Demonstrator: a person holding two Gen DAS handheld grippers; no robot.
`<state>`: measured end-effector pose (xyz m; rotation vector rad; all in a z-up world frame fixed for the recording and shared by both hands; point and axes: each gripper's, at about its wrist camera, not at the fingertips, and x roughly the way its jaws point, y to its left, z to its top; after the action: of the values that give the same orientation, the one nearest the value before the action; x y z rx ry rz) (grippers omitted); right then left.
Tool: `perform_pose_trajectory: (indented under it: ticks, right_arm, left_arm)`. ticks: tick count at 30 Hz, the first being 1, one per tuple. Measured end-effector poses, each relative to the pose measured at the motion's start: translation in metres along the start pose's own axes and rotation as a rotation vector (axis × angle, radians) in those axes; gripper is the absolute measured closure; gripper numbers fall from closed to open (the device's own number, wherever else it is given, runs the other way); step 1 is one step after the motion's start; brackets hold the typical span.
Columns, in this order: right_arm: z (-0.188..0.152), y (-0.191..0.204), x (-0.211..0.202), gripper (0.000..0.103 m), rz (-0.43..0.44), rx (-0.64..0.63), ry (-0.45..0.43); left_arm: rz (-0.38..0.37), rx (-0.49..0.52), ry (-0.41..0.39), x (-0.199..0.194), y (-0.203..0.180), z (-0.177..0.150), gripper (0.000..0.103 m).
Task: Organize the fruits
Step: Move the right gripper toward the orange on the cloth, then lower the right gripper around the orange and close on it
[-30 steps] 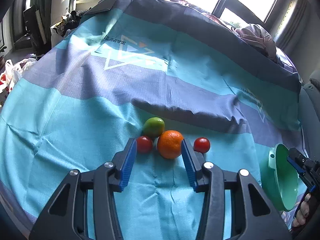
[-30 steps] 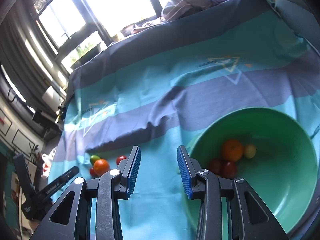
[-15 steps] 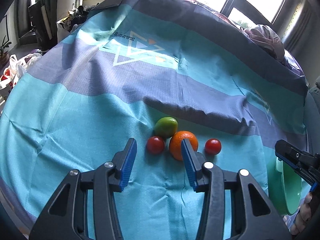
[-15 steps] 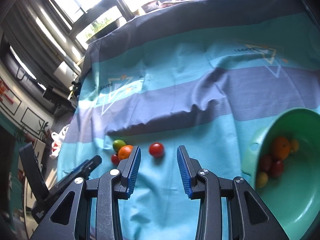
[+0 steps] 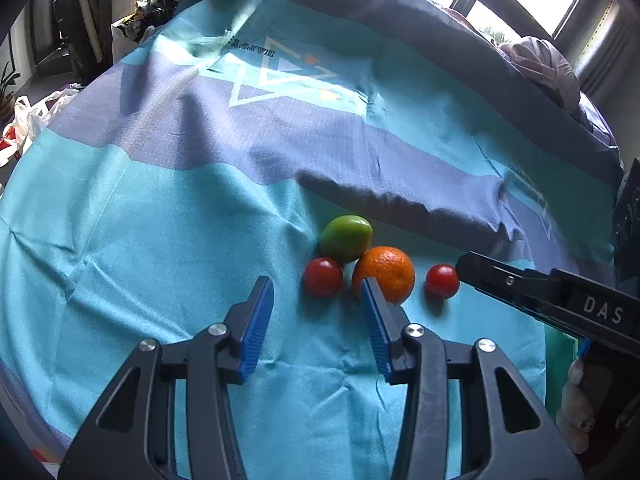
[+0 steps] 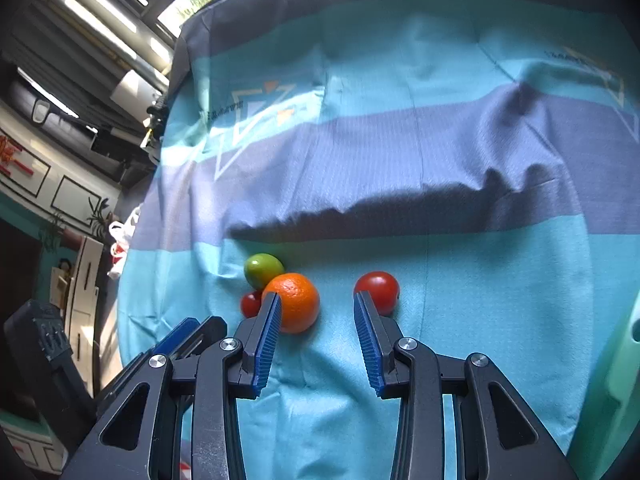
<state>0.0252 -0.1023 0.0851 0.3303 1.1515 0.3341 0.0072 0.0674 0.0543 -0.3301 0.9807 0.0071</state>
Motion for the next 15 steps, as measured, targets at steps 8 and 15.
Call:
perform_pose_trajectory:
  ticks: [8,15]
  right_arm:
    - [0.009,0.001,0.028,0.064,0.065,0.017,0.072]
    - [0.014,0.004,0.046,0.064,0.11,0.036,0.131]
  left_arm:
    - [-0.057,0.058,0.036,0.014,-0.019,-0.004,0.059]
    - [-0.032,0.101,0.064,0.032,-0.031,-0.006,0.059]
